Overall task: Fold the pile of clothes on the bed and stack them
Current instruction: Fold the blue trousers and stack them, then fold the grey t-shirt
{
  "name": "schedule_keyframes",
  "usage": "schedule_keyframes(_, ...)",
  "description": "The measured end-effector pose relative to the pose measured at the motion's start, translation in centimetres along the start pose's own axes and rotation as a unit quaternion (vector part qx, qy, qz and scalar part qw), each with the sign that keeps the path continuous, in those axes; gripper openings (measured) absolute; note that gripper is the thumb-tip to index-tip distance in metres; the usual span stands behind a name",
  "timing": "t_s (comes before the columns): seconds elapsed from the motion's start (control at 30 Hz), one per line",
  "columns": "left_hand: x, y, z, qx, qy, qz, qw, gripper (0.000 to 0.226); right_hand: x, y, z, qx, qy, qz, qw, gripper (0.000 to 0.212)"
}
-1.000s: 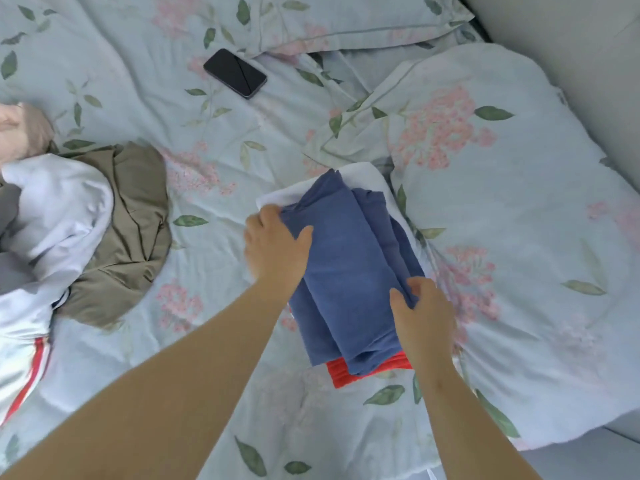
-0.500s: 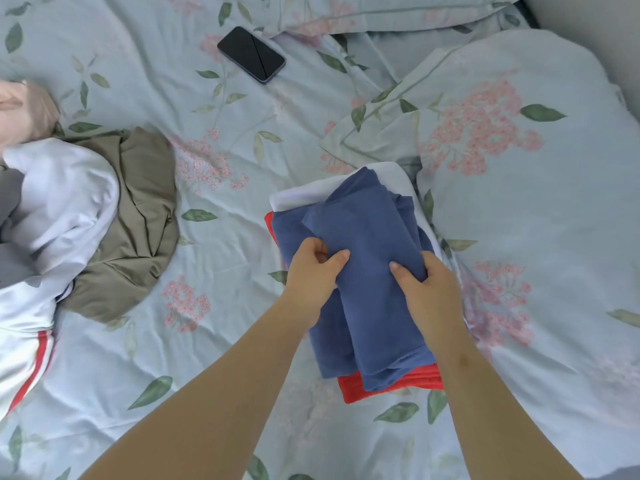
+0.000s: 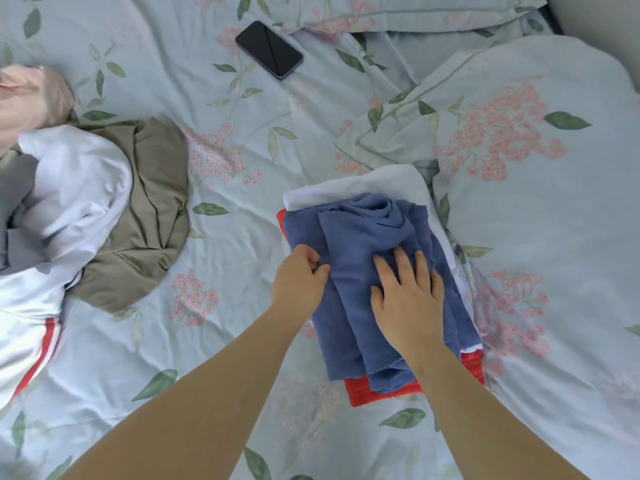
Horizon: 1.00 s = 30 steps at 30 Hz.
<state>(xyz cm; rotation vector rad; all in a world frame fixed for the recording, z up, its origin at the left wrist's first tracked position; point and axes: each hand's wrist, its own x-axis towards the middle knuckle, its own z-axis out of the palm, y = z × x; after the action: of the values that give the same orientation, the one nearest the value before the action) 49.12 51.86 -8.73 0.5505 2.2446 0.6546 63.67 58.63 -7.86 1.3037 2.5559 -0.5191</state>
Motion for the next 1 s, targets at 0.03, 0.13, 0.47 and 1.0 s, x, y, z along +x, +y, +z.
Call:
schedule_keyframes(0.03,0.0,-0.2,-0.4,0.017,0.000,0.012,1.000,0.016,0.0,-0.3,-0.2,0.007,0.017,0.004,1.000,0.049)
schedule_keyframes(0.13,-0.5,-1.0,-2.1,0.096,0.018,0.059,0.993,0.025,-0.2,-2.0,-1.0,0.014,0.093,0.004,0.996,0.050)
schedule_keyframes(0.47,-3.9,-11.9,-14.7,0.252,0.109,0.081,0.958,0.034,-1.5,-15.1,-0.3,0.026,0.006,-0.121,0.992,0.053)
schedule_keyframes(1.0,-3.7,-33.6,-35.2,0.336,0.237,0.039,0.911,0.078,-6.8,-39.7,8.1,0.035,-0.103,-0.130,0.985,0.051)
